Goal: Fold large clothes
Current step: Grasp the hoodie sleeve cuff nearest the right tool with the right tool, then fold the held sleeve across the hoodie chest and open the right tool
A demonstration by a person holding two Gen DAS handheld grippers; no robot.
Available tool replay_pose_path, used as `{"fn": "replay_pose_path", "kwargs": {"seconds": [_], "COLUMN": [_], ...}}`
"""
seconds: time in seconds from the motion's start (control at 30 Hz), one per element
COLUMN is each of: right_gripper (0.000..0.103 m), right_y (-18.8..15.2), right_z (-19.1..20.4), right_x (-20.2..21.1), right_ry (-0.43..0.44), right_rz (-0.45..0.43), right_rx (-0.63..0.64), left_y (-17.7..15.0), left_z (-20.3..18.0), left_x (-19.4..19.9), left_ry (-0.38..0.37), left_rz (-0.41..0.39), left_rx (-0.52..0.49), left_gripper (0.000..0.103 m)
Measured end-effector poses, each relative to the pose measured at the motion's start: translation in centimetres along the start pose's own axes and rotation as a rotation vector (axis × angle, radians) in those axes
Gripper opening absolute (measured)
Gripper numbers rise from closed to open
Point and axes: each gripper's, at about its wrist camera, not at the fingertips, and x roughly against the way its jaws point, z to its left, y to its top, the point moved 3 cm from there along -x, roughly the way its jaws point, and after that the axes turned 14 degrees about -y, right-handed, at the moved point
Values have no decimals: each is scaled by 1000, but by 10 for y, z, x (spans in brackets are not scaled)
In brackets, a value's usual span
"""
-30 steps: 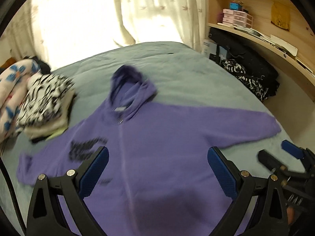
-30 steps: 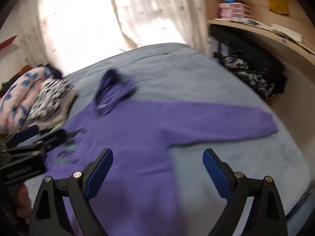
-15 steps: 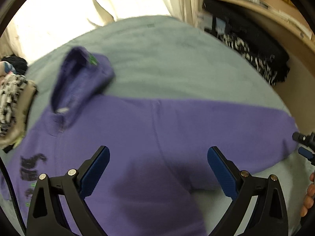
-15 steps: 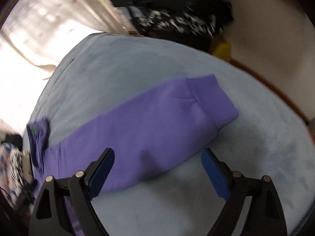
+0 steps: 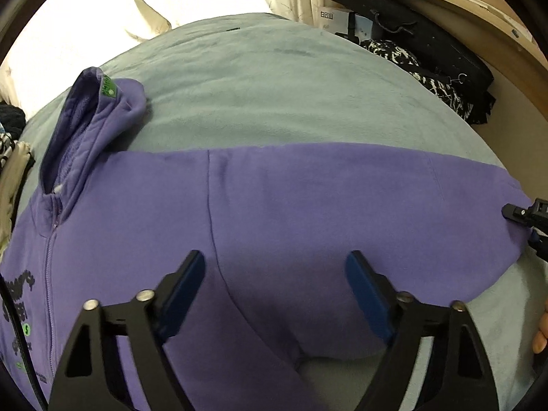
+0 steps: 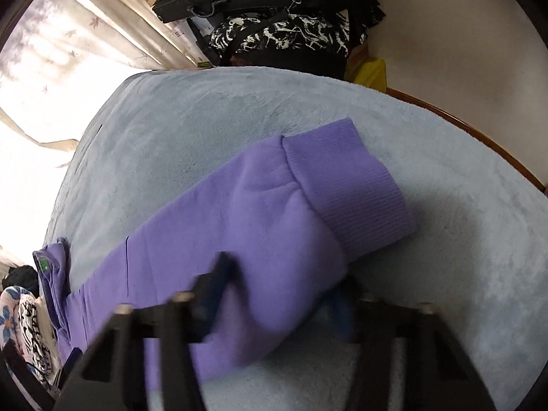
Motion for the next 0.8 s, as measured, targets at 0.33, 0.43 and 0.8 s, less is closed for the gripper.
{"fn": "replay_pose_path", "kwargs": {"seconds": [0.33, 0.43, 0.8], "right_gripper": [12, 12, 38], "right_y": [-28, -64, -257], "right_z": [97, 157, 316], "right_x": [116, 160, 98], "right_ry": [147, 261, 207], "right_rz": [-268, -303, -136], "right_rx": [271, 415, 890], "left_y": [-15, -27, -97], "left_z": [41, 74, 228], "left_x": [58, 89, 155], "left_ry": [-34, -30, 17], "left_rz": [31, 34, 64], "left_rx": [83, 118, 352], "left_gripper": [30, 30, 31]}}
